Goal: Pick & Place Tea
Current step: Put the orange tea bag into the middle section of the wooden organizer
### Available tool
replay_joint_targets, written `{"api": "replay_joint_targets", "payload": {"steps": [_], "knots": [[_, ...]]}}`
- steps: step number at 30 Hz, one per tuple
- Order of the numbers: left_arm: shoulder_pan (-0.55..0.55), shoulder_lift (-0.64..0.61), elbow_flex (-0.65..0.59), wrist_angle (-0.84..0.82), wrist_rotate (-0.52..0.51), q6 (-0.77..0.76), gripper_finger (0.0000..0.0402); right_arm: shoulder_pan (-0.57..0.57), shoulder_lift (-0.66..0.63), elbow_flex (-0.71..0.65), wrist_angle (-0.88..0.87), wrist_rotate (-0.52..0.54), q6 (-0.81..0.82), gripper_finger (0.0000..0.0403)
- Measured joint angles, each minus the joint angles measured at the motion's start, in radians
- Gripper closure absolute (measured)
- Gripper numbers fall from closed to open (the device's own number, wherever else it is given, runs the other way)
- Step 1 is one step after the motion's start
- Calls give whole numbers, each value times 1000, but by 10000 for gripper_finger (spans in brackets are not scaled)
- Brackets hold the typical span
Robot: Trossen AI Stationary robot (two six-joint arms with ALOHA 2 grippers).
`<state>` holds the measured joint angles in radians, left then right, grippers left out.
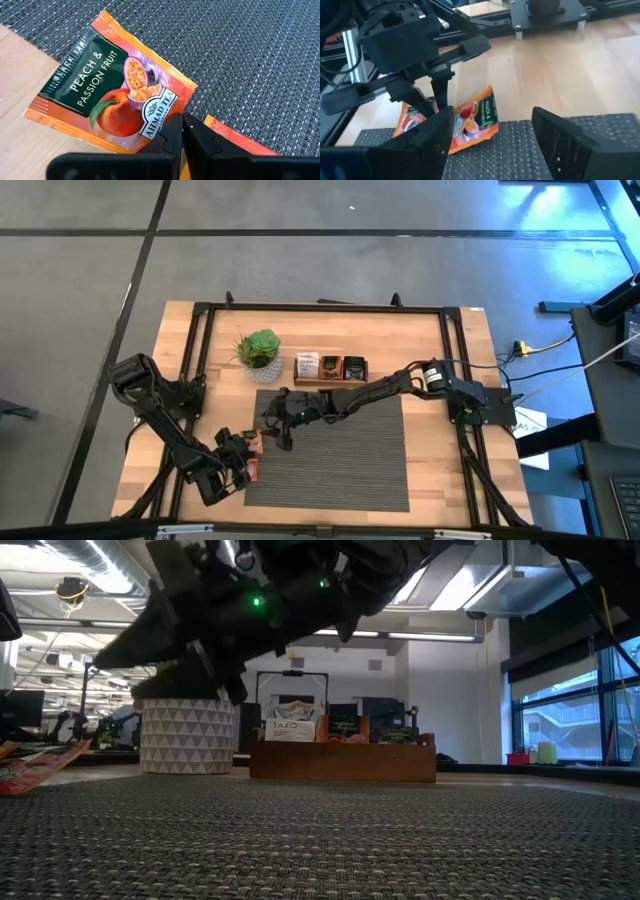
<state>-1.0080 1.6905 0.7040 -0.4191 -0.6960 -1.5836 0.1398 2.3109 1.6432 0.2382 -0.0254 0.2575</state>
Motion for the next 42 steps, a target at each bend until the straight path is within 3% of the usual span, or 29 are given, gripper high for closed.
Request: {"api": "replay_joint_targets", "payload": {"steps": [12, 20, 24, 42], "knots": [[1, 0, -1, 5, 4, 18, 389, -11, 95, 46, 27, -10, 81, 163], [-5, 1, 0, 15, 5, 18, 393, -12, 177, 211, -145, -22, 106, 163], [-5, 0, 0, 16, 5, 24, 389, -12, 177, 225, -183, -21, 106, 168], [-5, 1, 0, 14, -6, 26, 390, -13, 177, 226, -159, -81, 101, 267]]}}
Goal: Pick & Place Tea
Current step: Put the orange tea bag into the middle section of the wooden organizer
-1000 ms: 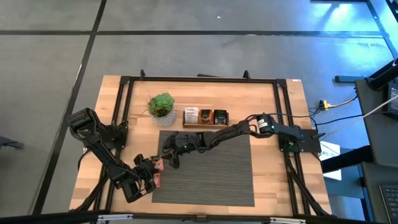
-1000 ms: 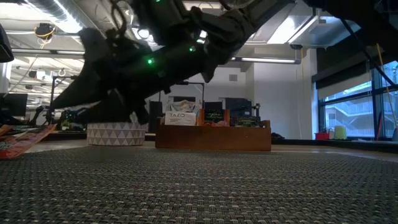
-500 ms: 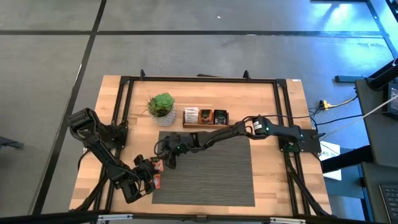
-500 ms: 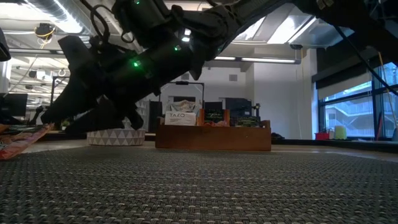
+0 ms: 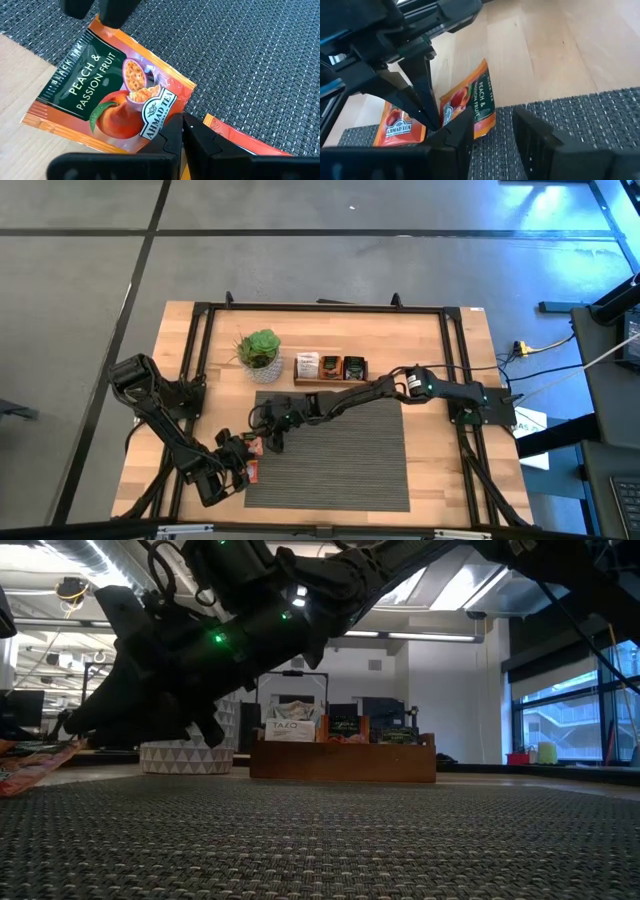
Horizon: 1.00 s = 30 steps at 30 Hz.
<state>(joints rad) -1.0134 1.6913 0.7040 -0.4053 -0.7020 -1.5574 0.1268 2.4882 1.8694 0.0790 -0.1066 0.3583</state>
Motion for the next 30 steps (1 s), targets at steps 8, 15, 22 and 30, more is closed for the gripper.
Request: {"api": "replay_joint_targets", "payload": {"steps": [8, 15, 22, 30], "knots": [[0, 0, 0, -2, -3, 0, 391, -1, 0, 0, 18, 0, 3, 275], [0, 0, 0, -2, -4, 0, 390, -1, 0, 0, 29, 0, -9, 275], [0, 0, 0, -2, -5, 17, 392, -1, 0, 0, 29, 0, -19, 262], [0, 0, 0, -2, -6, 19, 390, -3, 10, 0, 30, 4, 63, 202]]}}
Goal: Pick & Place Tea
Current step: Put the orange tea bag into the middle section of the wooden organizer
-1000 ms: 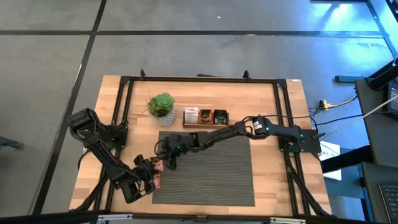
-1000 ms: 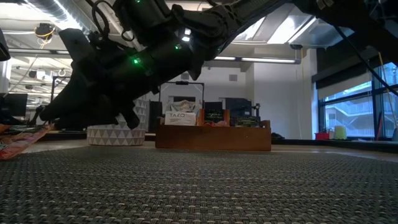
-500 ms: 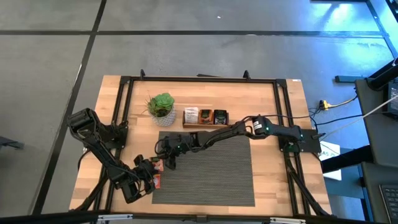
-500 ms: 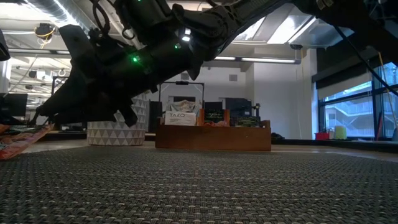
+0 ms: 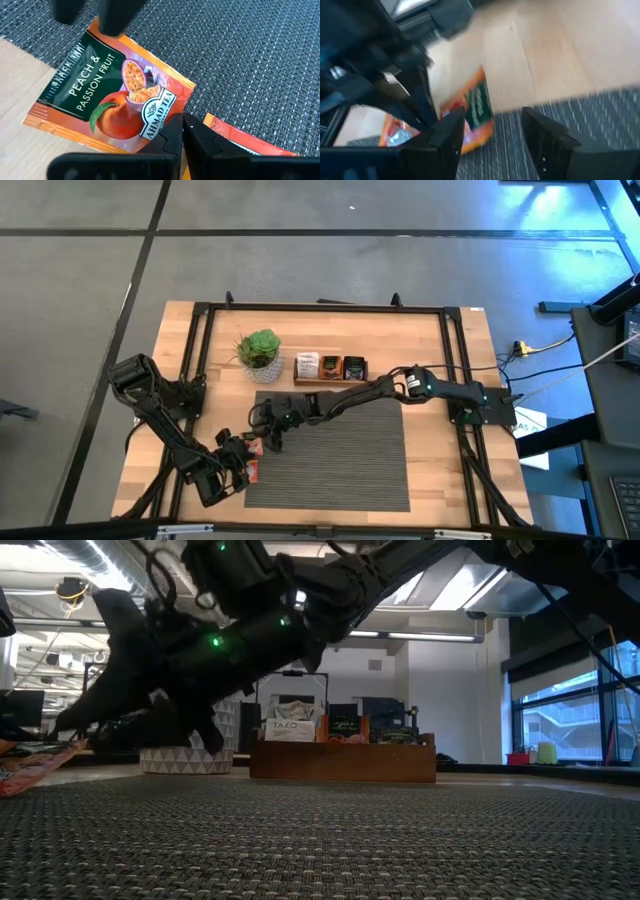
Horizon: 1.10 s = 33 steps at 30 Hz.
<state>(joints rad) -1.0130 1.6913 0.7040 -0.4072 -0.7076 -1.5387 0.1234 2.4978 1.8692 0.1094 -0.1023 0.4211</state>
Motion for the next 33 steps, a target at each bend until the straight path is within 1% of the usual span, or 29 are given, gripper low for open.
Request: {"api": "replay_joint_targets", "payload": {"steps": [3, 5, 7, 10, 14, 20, 25, 33], "knots": [[0, 2, 0, 0, -1, 0, 393, -1, 26, 0, 26, -7, 30, 186], [0, 5, 0, 0, -4, 0, 393, -1, 35, -2, 26, -44, 42, 182], [-1, 12, 1, 1, -9, -1, 392, -3, 42, -2, 64, -78, 42, 182], [-2, 22, 1, 5, -17, -1, 389, -3, 42, -1, 74, -90, 44, 194], [-3, 22, 1, 7, -20, -1, 390, -4, 43, -1, 92, -92, 44, 234], [-3, 23, 1, 9, -19, -1, 393, -5, 43, -1, 111, -92, 39, 323], [-2, 23, 0, 10, -16, -2, 389, -5, 44, -1, 104, -105, -14, 390], [-37, -11, -4, 13, -19, -12, 393, -8, 40, -1, 102, -121, -61, 398]]}}
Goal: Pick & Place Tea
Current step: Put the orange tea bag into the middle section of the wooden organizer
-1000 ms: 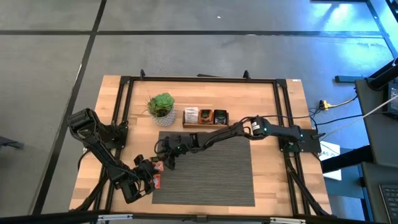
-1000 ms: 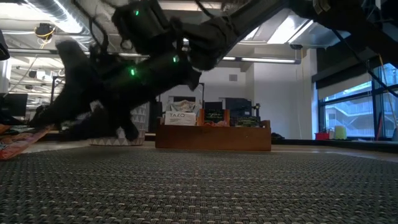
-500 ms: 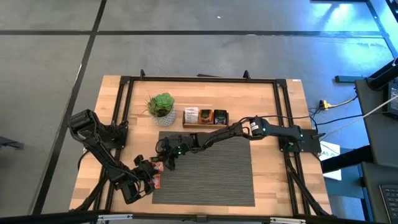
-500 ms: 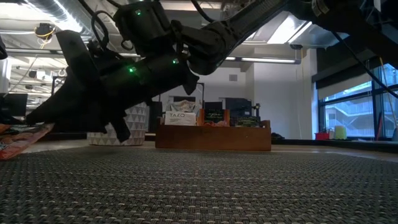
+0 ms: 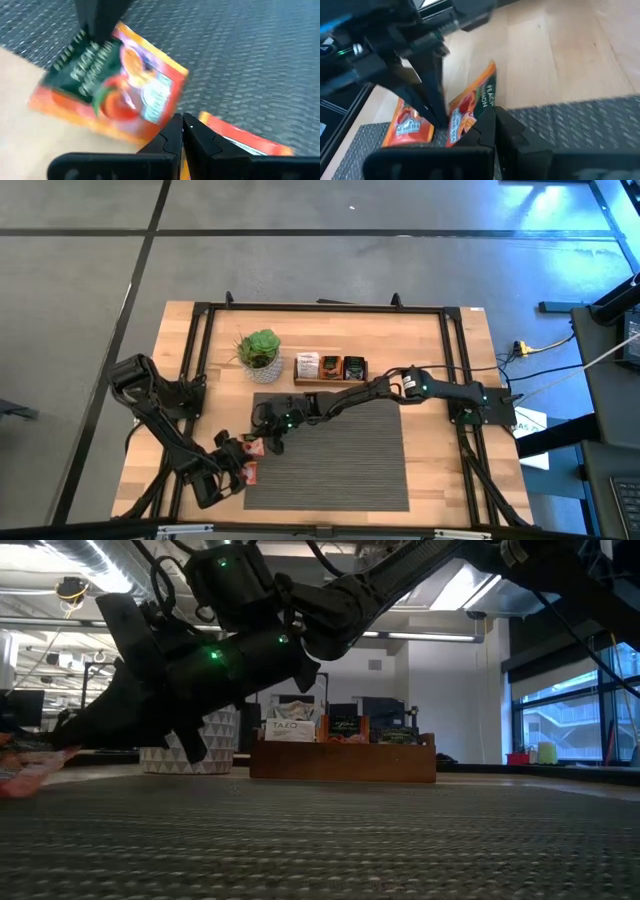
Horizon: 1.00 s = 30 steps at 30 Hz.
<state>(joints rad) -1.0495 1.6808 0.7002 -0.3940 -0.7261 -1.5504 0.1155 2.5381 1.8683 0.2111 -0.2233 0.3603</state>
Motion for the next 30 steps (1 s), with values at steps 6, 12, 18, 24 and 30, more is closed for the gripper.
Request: {"api": "replay_joint_targets", "payload": {"steps": [6, 12, 18, 24, 30], "knots": [[-25, -77, 0, 53, -76, 2, 389, -10, -62, 1, -71, -1, -82, 399], [-39, -118, 2, 213, -247, 162, 391, -10, -195, -1, -280, 48, -239, 401], [-50, -118, 3, 384, -297, 307, 392, -9, -367, -167, -310, 72, -296, 401], [-45, -118, 3, 458, -301, 408, 389, 10, -591, -426, -291, 282, -347, 401], [-17, -119, 3, 479, -303, 421, 391, 30, -873, -704, -280, 426, -285, 402]]}}
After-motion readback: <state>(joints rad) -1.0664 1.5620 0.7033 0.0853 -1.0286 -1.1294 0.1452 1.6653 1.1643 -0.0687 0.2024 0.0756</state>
